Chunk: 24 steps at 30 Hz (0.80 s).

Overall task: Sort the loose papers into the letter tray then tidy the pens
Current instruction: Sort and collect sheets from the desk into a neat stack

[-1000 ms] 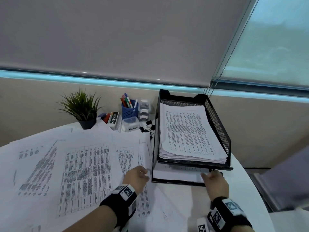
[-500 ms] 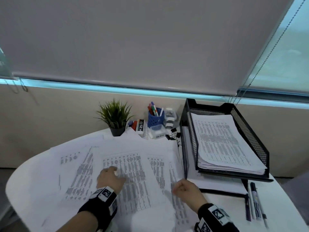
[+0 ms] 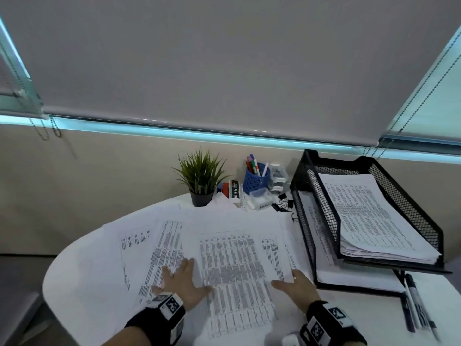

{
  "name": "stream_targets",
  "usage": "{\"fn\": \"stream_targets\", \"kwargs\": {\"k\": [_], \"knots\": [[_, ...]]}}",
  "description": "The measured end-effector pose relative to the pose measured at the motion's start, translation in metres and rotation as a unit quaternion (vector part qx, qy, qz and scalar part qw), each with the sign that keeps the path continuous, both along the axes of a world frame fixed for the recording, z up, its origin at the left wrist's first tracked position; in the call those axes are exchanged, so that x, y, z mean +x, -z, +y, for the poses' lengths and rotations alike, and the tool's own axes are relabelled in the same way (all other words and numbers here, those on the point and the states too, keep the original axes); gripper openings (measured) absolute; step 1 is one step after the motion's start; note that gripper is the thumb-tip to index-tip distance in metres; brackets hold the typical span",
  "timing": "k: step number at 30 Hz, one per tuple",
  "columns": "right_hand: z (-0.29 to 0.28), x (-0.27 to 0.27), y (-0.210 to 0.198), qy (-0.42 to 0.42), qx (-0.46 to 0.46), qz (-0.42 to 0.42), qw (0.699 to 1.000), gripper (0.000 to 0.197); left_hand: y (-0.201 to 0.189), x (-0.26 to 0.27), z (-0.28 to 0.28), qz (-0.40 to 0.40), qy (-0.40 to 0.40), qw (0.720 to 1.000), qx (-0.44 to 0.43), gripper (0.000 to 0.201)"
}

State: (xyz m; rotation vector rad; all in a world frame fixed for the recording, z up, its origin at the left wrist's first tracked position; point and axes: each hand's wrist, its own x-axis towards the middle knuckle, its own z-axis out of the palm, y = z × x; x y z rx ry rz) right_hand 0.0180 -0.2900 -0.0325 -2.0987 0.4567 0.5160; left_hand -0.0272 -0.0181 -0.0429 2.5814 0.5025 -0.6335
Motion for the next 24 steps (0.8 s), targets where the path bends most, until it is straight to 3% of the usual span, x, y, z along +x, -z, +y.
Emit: {"fn": "stream_targets", "kwargs": {"k": [1,4,9,11,15,18,20,22,24], "knots": [[0.003,0.000,0.002,-0.003,-0.008,0.005,1.000,0.063,-0.001,-0.001,0.002,0.009,0.019,1.000,-0.003,0.096],[0.013,-0.004,0.001,-0.036,-0.013,-0.012,0.999,0.012,0.000,-0.005,0.006,0.019,0.061,0.998,-0.009,0.093],[0.020,-0.008,-0.004,-0.035,-0.018,-0.013,0.999,0.014,-0.006,-0.019,0.001,-0.002,0.092,0.996,-0.001,0.088],[0.018,-0.010,-0.002,-0.047,-0.023,0.003,0.999,0.005,-0.013,-0.023,0.000,-0.020,0.082,0.996,-0.014,0.084],[0.014,-0.013,0.002,-0.022,0.017,-0.003,1.000,0.013,-0.016,-0.016,0.014,-0.085,-0.027,0.996,-0.020,0.075],[0.011,-0.017,0.000,-0.003,0.034,-0.017,0.999,0.015,-0.013,-0.008,0.037,-0.049,-0.124,0.990,0.041,0.083],[0.009,-0.020,-0.003,0.023,0.046,-0.037,0.998,0.028,-0.010,-0.005,0.054,-0.019,-0.185,0.982,0.042,0.089],[0.010,-0.022,-0.008,0.042,0.058,-0.056,0.996,0.038,-0.008,-0.003,0.067,-0.003,-0.206,0.978,0.024,0.091],[0.011,-0.022,-0.009,0.044,0.063,-0.055,0.996,0.032,-0.008,-0.002,0.073,0.009,-0.207,0.978,0.021,0.089]]}}
